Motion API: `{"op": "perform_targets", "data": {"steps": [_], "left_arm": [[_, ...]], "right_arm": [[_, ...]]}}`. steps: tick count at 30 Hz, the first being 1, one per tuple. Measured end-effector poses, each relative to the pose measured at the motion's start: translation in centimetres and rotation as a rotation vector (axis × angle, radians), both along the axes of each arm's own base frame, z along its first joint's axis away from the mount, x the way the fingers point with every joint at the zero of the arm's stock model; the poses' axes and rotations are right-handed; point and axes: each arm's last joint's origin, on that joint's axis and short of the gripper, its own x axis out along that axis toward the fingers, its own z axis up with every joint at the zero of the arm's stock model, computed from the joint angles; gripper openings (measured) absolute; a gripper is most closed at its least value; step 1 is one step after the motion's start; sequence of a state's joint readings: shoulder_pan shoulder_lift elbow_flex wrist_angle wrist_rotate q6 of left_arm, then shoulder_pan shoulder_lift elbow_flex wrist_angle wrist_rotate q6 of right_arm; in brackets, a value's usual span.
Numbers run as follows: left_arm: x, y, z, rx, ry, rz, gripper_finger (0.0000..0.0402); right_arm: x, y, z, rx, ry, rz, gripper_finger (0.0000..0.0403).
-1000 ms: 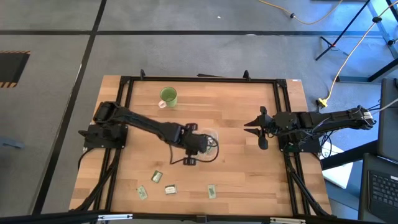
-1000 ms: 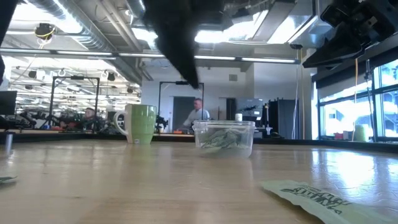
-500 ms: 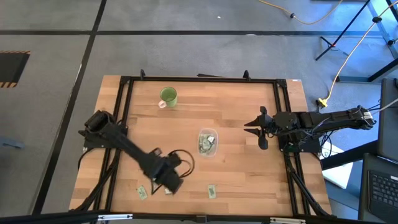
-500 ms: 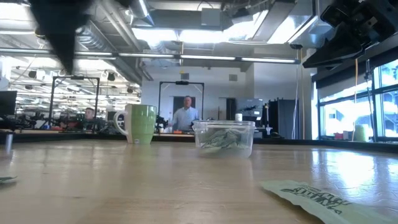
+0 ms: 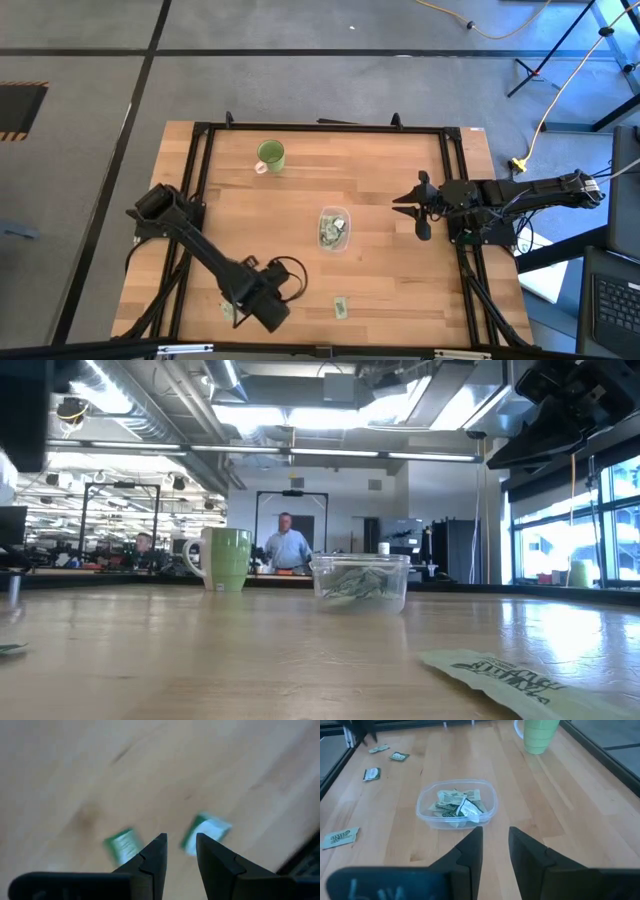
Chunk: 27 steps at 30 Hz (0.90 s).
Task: Pick and place items into bin
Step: Put the stevia packet into the transparent bin
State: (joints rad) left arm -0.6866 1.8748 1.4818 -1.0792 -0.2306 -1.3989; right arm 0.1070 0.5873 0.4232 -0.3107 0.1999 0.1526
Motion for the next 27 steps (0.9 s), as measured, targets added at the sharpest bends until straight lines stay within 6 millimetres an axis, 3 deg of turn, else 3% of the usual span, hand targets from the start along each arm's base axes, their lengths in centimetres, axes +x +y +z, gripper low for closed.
{"op": "perform_targets", "data": {"steps": [10, 15, 27], "left_arm": [[3.4, -0.4, -5.4, -0.084, 0.1, -0.185, 0.0097], [4.3, -0.9, -7.1, -0.111, 0.09, -0.244, 0.0097], [4.2, -0.9, -8.0, -0.111, 0.146, -0.222, 0.0097]], "right_arm": [[0.0, 0.0, 0.1, 0.027, -0.01, -0.013, 0.0097], [0.0, 0.0, 0.0, 0.051, -0.01, -0.025, 0.0097], [0.0, 0.0, 0.1, 0.051, -0.013, -0.025, 0.0097]]}}
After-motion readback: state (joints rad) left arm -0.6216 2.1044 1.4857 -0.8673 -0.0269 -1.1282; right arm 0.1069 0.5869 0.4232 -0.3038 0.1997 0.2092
